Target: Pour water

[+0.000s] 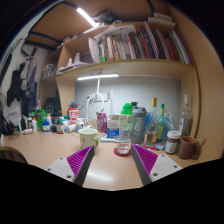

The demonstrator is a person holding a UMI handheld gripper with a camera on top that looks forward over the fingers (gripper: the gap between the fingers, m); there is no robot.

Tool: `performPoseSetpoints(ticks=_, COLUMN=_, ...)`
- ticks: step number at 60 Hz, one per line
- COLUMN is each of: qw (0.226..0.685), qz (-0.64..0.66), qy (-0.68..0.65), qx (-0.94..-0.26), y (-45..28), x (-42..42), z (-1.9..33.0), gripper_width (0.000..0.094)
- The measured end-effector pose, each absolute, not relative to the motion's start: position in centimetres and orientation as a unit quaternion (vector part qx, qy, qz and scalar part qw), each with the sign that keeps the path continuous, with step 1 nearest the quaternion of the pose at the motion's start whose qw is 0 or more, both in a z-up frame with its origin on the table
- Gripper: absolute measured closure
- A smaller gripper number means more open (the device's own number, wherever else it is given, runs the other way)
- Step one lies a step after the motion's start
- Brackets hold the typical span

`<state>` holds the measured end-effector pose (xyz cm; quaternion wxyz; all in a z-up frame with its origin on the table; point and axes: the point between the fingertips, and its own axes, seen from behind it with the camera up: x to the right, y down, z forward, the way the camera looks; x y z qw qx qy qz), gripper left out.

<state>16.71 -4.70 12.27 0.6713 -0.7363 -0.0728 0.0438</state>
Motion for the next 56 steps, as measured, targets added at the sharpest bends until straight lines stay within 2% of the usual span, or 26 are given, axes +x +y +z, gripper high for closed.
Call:
performPoseSetpoints(ticks=10, qw=0.701, qz=0.03, qy=-0.06, qx=-0.71, y=-11.0, x=16.6, z=13.5, gripper_width=0.0129)
performPoseSetpoints(ticks=25, qw=0.706, qz=0.04, qy=-0.042, qx=-0.705, y=-16.6, x=15.8, z=13.4, gripper_width=0.0127)
performPoseSetpoints(ticks=56, qw=0.699, qz=0.038, qy=-0.004, qx=-0.714, y=-17.3, x=17.7, z=12.7, gripper_width=0.0123)
